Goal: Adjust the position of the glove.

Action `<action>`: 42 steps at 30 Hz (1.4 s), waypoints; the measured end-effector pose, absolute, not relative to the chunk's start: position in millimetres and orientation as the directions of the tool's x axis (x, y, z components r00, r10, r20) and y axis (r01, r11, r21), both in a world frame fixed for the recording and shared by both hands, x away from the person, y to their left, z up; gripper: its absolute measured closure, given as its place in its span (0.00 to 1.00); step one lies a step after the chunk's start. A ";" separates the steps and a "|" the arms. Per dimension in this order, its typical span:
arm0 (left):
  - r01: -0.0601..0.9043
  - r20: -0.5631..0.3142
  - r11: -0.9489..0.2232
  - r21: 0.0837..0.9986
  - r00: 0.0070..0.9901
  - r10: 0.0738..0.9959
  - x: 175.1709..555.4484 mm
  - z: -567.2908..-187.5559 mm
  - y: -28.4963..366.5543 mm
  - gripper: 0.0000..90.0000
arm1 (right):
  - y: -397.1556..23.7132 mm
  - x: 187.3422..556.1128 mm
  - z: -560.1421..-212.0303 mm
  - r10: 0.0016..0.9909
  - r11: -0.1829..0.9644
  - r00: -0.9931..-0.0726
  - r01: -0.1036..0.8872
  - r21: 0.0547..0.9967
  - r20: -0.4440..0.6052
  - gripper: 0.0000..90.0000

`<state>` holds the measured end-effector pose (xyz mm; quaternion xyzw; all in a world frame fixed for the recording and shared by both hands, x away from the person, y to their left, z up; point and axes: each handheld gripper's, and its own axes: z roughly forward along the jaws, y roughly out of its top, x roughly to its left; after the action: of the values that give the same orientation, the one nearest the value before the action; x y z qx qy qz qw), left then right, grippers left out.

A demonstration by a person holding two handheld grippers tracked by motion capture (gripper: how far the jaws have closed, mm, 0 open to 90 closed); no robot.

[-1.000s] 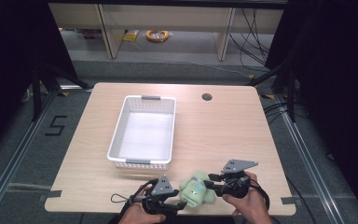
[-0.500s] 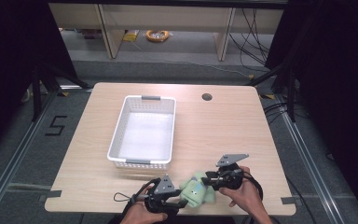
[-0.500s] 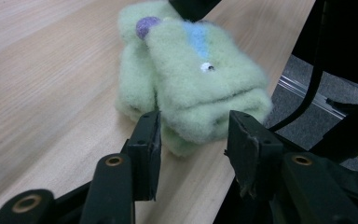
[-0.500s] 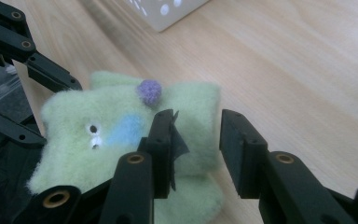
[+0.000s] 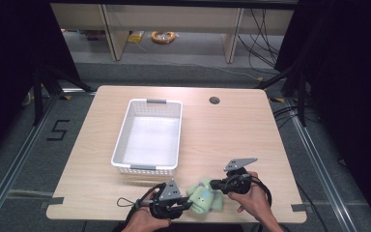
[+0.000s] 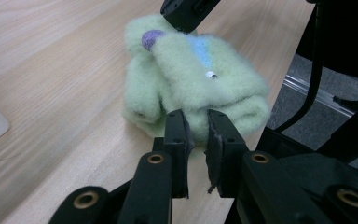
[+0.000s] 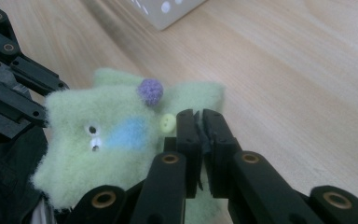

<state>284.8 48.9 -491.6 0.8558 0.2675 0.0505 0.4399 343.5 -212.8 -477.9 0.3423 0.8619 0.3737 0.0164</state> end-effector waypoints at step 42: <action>0.496 -0.237 -0.437 0.750 0.819 0.522 324.7 -494.9 51.6 0.85 | -234.5 282.2 -484.1 0.658 0.385 -0.698 0.633 0.671 0.282 0.88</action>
<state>324.7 51.6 -494.9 0.8476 0.3002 0.0152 0.4373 282.2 -234.5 -484.1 0.3882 0.8319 0.3963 0.0157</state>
